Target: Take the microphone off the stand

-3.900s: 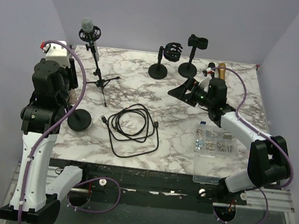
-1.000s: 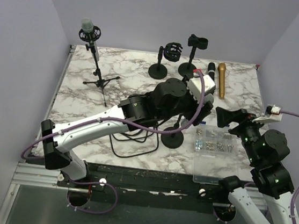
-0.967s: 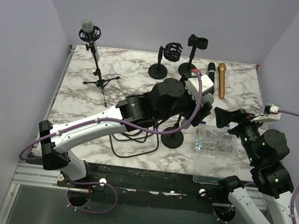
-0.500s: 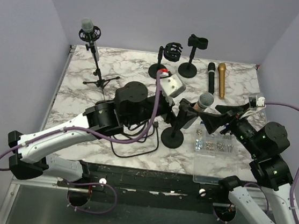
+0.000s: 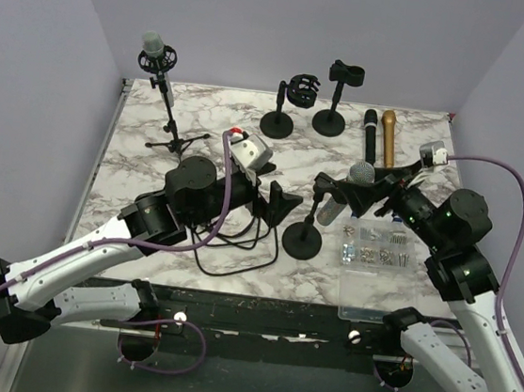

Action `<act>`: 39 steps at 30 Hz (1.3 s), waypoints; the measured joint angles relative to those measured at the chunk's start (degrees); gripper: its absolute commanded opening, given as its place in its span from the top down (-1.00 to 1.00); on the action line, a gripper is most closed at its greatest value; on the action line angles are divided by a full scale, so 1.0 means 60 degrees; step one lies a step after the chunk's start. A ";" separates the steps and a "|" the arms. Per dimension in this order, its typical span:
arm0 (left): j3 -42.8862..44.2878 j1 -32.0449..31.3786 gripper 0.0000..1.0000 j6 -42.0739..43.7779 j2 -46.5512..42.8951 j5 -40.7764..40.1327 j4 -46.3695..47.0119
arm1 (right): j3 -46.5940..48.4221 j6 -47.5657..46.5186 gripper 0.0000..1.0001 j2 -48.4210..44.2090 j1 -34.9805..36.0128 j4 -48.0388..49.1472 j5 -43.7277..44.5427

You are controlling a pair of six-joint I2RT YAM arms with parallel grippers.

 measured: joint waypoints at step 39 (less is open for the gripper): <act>0.1188 0.2677 -0.85 0.2371 0.3708 0.8054 0.1639 | 0.0022 -0.0106 0.73 0.0572 0.0000 0.0732 -0.0463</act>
